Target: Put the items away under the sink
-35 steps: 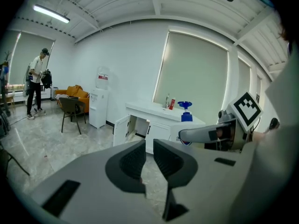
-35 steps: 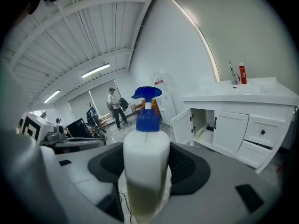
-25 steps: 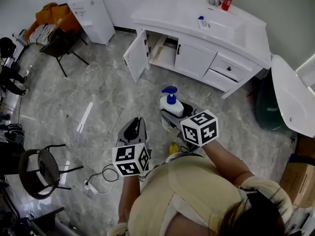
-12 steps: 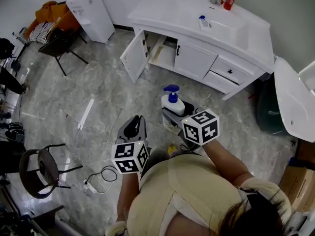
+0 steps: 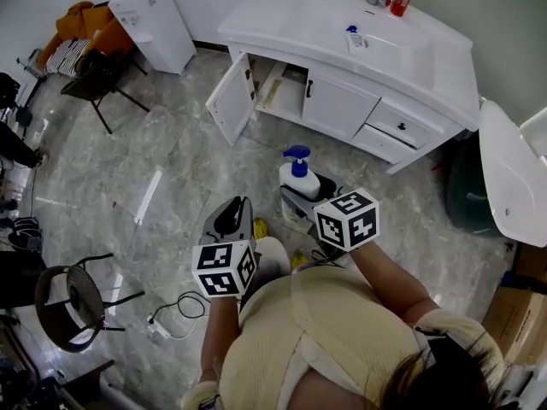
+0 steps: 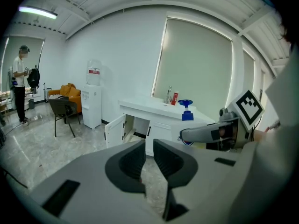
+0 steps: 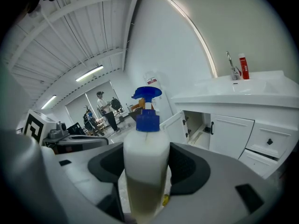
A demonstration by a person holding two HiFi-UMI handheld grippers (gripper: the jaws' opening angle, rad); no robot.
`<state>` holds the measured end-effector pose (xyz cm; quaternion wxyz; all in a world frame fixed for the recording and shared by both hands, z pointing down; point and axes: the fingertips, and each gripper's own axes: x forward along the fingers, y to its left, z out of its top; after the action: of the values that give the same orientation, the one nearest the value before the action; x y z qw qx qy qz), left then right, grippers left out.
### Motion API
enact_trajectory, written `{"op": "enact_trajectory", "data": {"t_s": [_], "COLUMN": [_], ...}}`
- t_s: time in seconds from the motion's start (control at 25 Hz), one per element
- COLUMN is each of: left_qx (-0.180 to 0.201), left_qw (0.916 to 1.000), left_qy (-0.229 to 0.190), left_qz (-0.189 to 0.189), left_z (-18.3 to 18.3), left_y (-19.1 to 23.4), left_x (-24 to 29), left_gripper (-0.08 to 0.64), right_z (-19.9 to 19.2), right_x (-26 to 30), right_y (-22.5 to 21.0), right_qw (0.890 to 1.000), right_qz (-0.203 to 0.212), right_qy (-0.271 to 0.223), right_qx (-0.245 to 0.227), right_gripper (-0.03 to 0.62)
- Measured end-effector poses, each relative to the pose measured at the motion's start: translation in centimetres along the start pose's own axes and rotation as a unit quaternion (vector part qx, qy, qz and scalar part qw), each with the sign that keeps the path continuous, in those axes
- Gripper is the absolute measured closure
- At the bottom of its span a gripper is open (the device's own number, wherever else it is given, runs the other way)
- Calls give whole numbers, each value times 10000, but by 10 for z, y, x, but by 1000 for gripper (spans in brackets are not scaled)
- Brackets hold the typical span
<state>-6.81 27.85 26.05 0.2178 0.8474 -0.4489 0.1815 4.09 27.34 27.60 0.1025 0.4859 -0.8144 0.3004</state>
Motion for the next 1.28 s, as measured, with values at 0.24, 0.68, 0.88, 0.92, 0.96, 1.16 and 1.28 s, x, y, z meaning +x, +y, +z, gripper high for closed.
{"op": "enact_trajectory", "data": {"t_s": [0.24,0.68,0.88,0.92,0.96,1.16,1.28], "left_qx": [32,-48,-88,-104,-122,-186,-153], "left_qw": [9999,9994,9982,9978,9975,9956,9942], "left_qy": [-44,174,287,310,331,428,457], "left_qz": [-116,-308,-521,-570,-612,-813,-962], "left_z": [24,51,58,59,60,66,71], "left_y": [21,82,105,110,116,135,143], "left_x": [24,68,91,96,100,118,128], "left_gripper": [477,477,477,477,477,477,477], "right_z": [21,47,56,57,58,65,69], "right_x": [25,87,115,121,126,149,162], "right_y": [-13,-28,-34,-34,-34,-38,-40], "right_qw": [9999,9987,9975,9971,9968,9953,9942], "right_qz": [-127,-425,-601,-647,-689,-829,-932], "right_qy": [-29,117,198,215,232,327,373], "right_qx": [59,257,329,338,344,389,388], "right_gripper": [313,313,313,313,313,313,313]}}
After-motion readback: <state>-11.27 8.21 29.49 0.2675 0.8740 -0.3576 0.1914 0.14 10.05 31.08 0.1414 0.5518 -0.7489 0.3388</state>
